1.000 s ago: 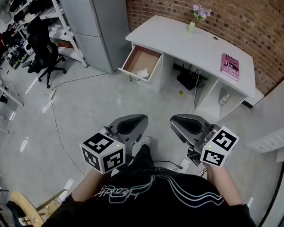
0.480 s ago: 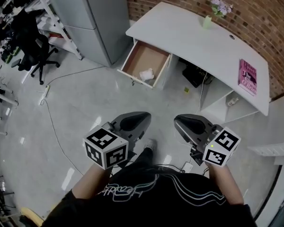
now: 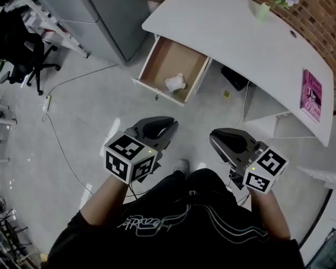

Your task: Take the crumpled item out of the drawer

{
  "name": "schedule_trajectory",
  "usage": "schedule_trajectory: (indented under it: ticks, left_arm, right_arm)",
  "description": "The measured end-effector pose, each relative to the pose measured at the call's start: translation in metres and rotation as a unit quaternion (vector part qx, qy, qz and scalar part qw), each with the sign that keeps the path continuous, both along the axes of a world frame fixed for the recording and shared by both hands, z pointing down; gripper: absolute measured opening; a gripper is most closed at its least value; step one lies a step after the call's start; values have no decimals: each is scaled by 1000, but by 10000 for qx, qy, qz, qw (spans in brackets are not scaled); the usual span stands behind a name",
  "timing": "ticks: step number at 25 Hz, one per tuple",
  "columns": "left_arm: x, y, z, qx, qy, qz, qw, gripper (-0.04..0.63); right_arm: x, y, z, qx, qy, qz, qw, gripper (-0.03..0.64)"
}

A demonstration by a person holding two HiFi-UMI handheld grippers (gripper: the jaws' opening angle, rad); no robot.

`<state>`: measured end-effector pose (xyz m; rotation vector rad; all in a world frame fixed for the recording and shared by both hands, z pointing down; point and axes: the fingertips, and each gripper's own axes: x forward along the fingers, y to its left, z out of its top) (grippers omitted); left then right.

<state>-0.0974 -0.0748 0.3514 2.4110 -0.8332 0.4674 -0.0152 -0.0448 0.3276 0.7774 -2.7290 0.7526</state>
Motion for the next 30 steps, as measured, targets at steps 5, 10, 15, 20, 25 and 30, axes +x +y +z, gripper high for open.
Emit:
schedule_trajectory:
  ticks: [5,10,15,20,25,30]
  left_arm:
    - [6,-56,49,167,-570,273,9979,110]
    - [2,-124,91,-29,-870,276,9958,156]
    - [5,-199,150,-208,-1462,548,9875,221]
    - [14,-257,216,-164,-2338,1143,9654,245]
    - [23,-294,277,-405,-2543,1559,9536,255]
    - [20,-320,341,-573,-3036,1950,9309,256]
  right_arm:
    - [9,-45,39,-195,-66,-19,9998,55]
    - [14,-98,71,-351,-81,-32,9993,57]
    - [21,-151,104,-532,63,-182,9984,57]
    - [29,-192,138,-738,302,-524,9954,57]
    - [23,-217,181,-912,520,-954,9899,57]
    - [19,-232,214,-918,547,-1248,9864,57]
